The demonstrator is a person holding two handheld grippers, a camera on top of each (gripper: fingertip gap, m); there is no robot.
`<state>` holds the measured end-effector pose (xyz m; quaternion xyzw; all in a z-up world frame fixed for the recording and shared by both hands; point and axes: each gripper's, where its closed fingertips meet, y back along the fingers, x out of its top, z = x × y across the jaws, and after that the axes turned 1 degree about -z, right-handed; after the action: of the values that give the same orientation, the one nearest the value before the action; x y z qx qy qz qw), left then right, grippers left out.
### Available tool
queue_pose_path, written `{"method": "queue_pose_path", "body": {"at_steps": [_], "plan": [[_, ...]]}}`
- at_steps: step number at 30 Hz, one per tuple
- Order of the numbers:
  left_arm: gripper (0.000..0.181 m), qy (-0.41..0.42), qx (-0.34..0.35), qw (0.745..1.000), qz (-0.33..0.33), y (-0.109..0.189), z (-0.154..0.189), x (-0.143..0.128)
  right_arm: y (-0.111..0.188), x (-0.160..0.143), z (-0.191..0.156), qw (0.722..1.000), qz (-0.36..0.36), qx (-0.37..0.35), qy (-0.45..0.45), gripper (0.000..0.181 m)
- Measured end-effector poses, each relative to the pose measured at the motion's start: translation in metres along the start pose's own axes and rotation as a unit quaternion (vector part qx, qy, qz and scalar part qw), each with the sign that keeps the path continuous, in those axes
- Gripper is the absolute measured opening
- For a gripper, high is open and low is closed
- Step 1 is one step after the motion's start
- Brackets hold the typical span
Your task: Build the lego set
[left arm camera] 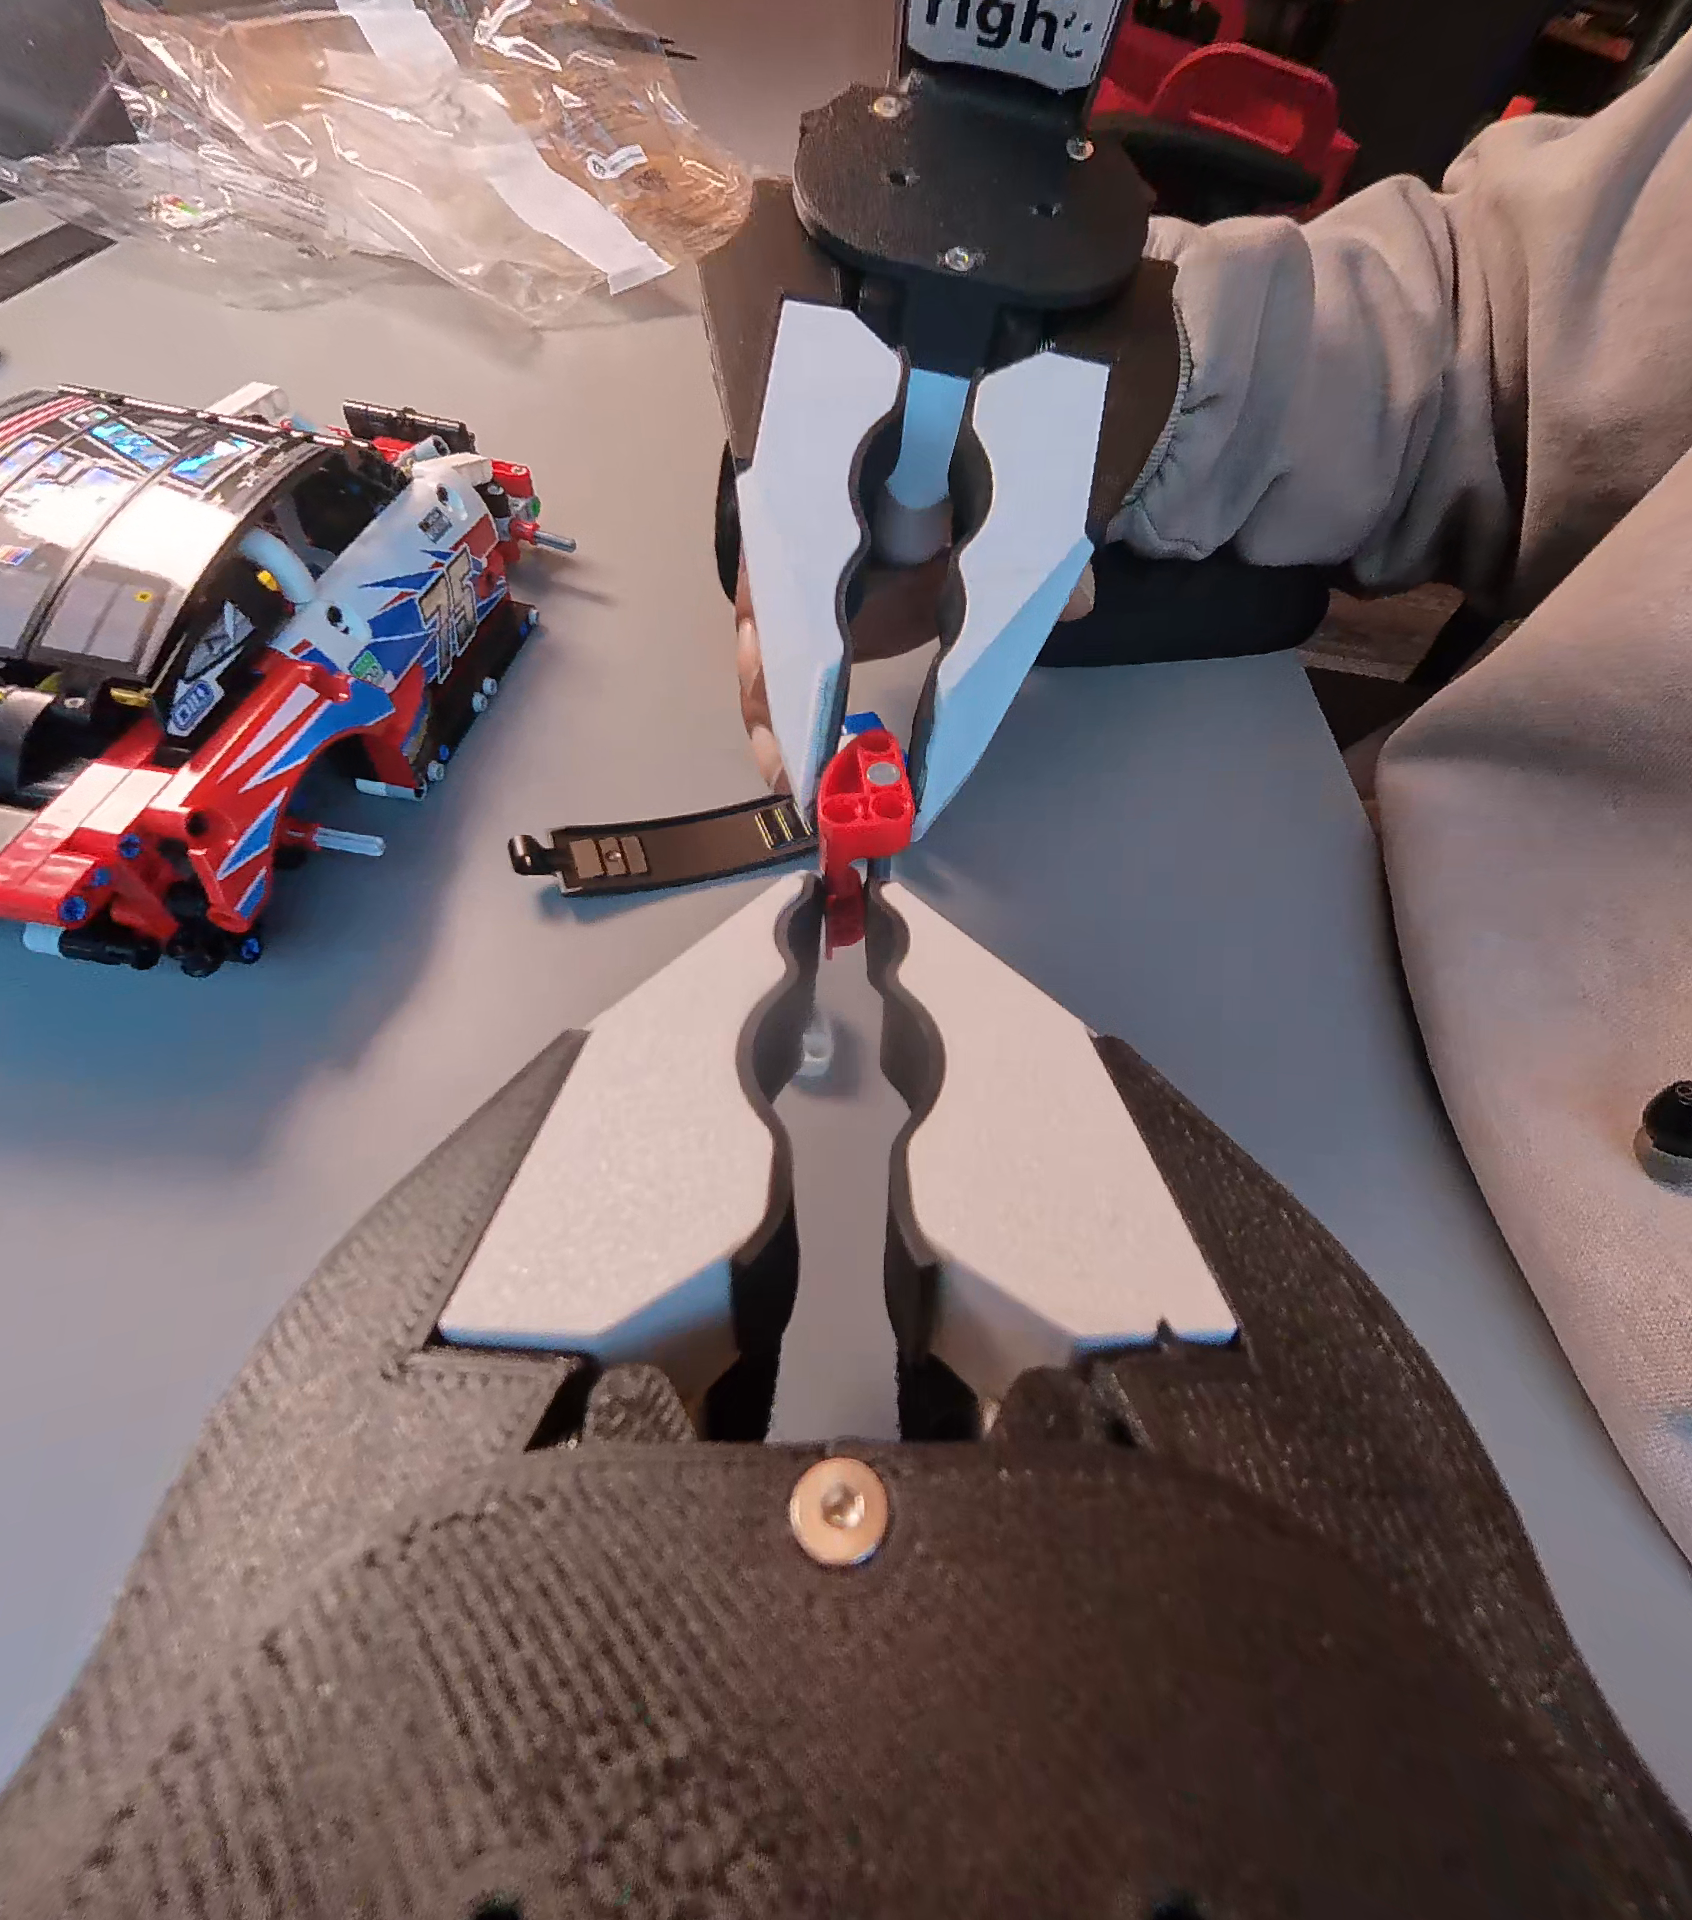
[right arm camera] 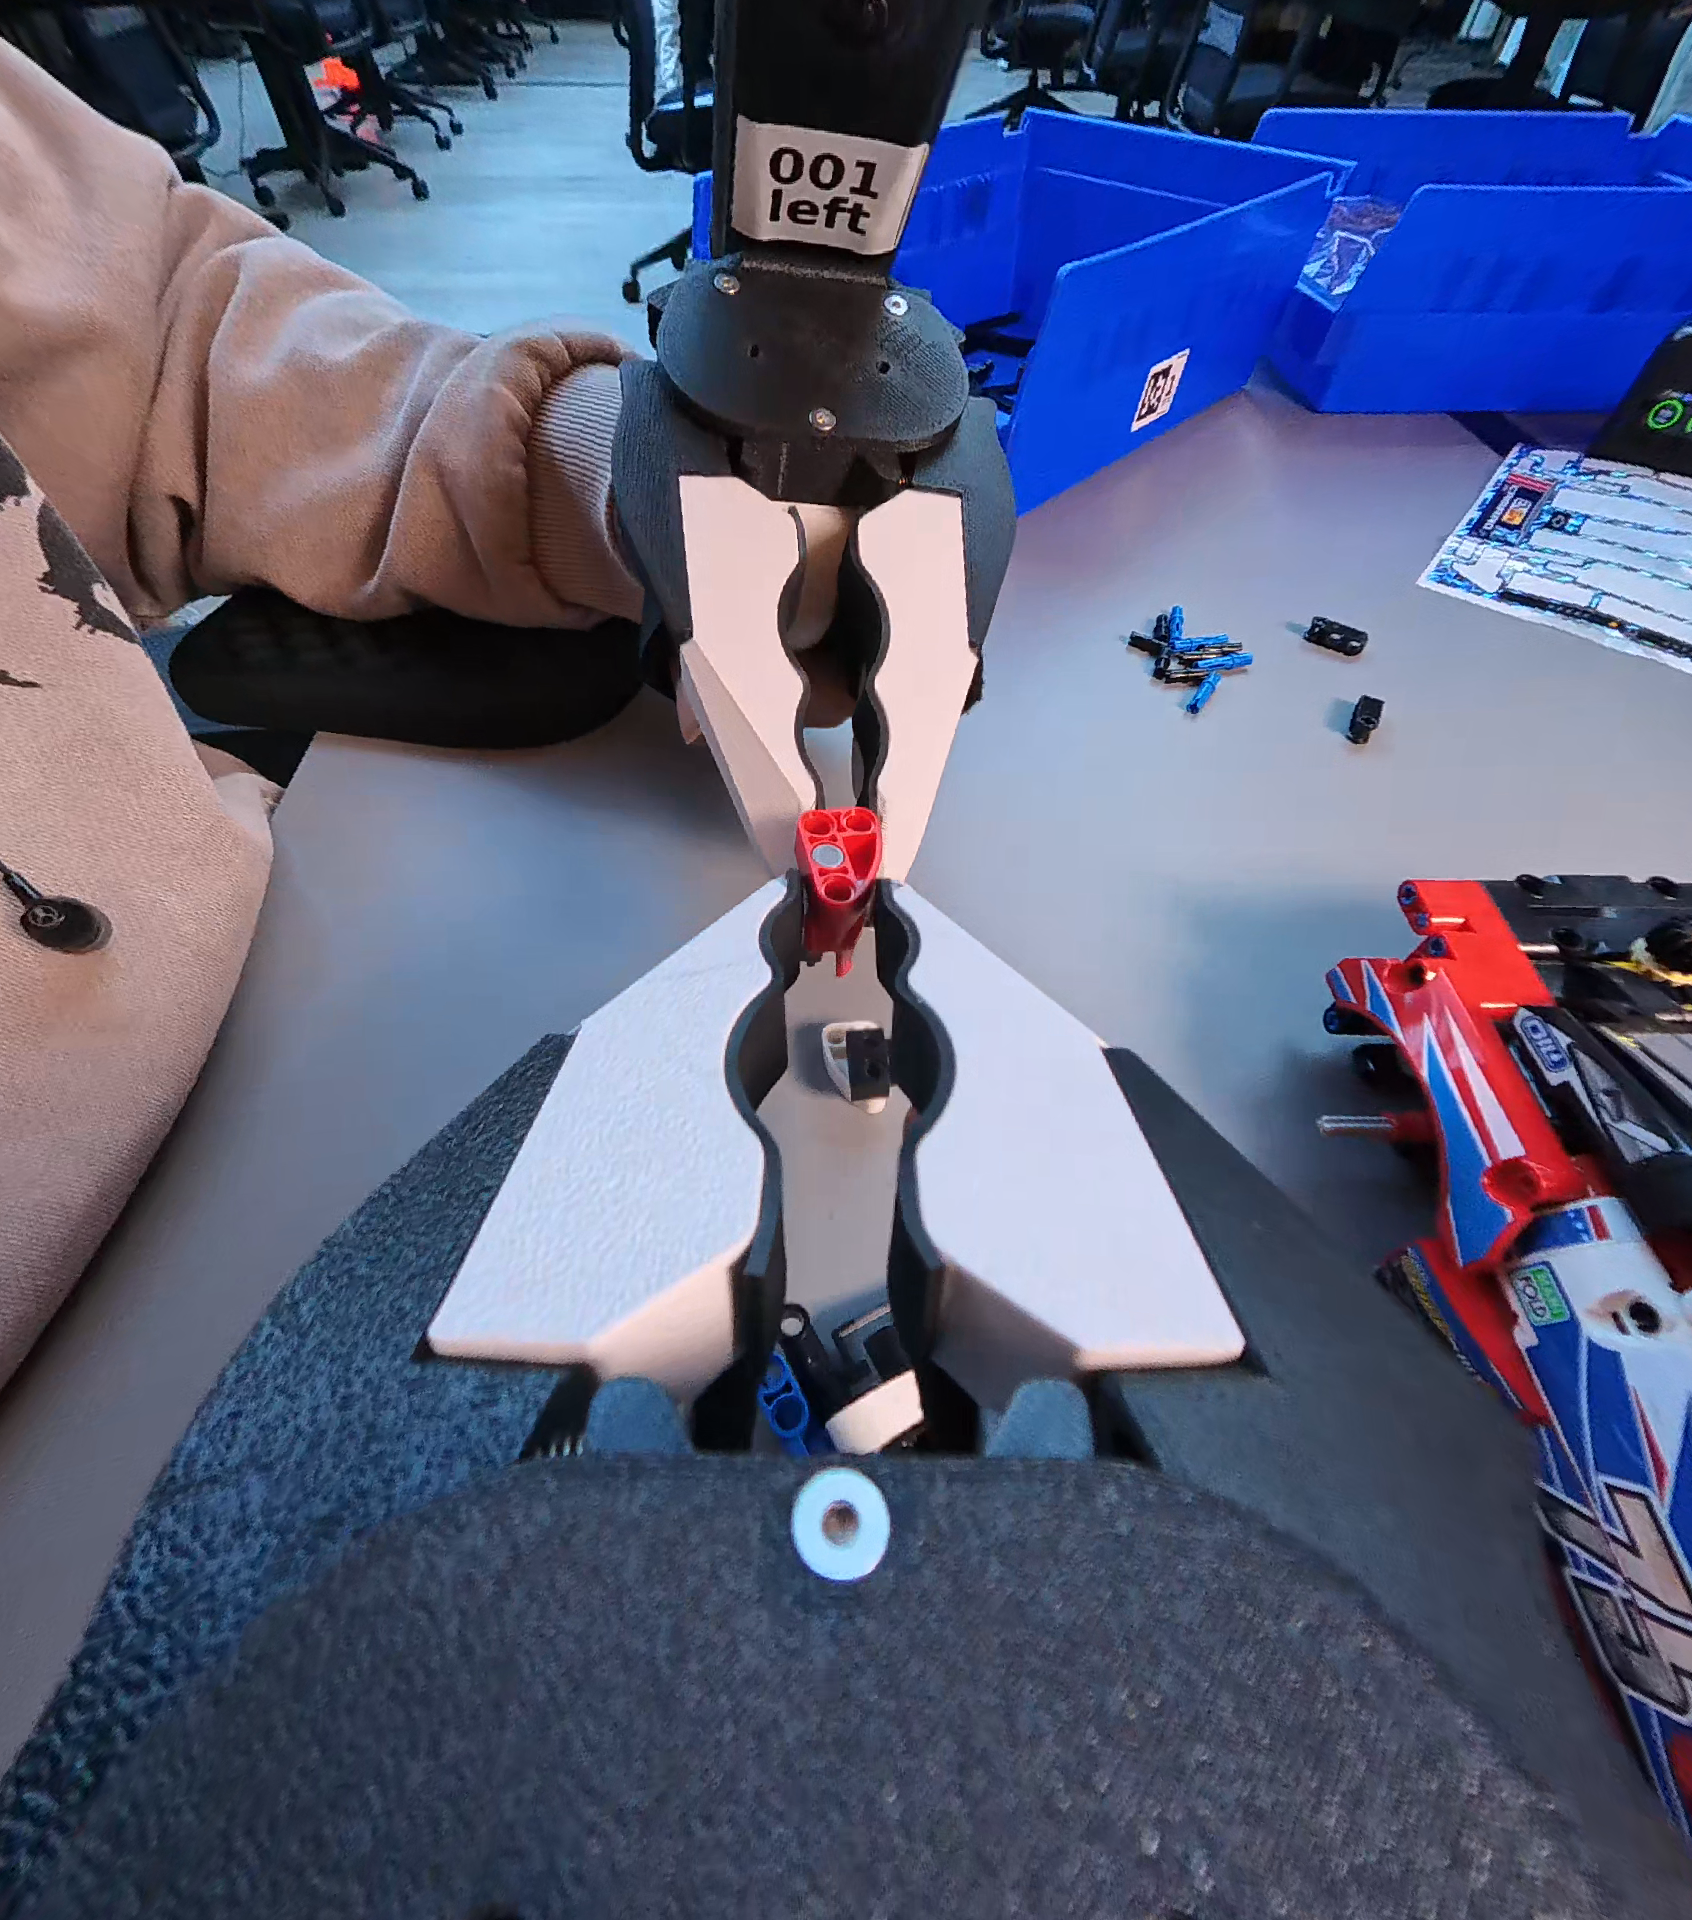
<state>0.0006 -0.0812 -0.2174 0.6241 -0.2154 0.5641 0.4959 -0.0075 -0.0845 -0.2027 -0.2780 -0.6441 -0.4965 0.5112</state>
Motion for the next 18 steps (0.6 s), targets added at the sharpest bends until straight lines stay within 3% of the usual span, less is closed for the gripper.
{"method": "queue_pose_path", "body": {"at_steps": [18], "plan": [[0.006, 0.002, 0.011, 0.999, 0.043, 0.003, -0.002, 0.010, 0.004, 0.005, 0.004, 0.998, 0.049, 0.004, -0.030, 0.009]]}}
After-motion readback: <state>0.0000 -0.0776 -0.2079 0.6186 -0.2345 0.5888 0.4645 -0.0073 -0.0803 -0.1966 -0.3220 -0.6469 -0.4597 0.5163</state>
